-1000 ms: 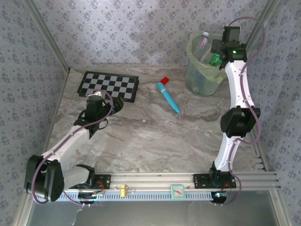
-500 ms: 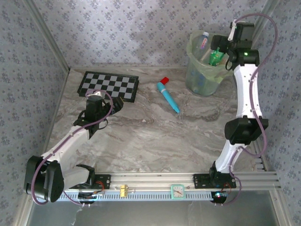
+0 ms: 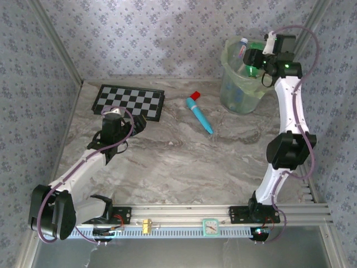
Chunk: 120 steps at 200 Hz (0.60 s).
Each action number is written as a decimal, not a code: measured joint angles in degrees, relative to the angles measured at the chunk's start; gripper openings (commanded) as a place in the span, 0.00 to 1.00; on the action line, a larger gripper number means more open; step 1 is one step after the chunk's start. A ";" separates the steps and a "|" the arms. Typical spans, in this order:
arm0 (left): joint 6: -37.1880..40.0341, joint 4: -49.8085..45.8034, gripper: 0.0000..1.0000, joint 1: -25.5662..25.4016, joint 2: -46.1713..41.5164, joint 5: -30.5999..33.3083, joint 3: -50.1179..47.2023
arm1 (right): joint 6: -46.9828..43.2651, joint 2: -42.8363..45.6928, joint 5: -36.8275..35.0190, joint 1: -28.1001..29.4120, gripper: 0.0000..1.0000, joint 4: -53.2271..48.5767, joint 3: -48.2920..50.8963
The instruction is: Put the plastic bottles in the bin
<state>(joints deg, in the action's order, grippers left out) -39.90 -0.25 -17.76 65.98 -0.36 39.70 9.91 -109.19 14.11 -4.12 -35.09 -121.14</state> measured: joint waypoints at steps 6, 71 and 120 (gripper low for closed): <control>0.00 0.00 1.00 0.00 0.00 0.00 0.00 | 0.28 -1.18 0.09 0.02 0.64 0.55 -0.70; 0.00 -0.02 1.00 0.00 0.00 0.00 0.00 | 4.76 -12.57 3.74 0.70 0.51 0.59 -13.27; 0.31 -0.68 1.00 0.00 -1.51 0.70 0.00 | 3.63 -12.66 2.60 3.48 0.55 0.13 -11.54</control>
<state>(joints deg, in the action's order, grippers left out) -39.59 -0.93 -17.76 64.47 0.34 39.70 13.54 -121.84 16.71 -0.64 -34.96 -132.68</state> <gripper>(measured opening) 0.997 0.541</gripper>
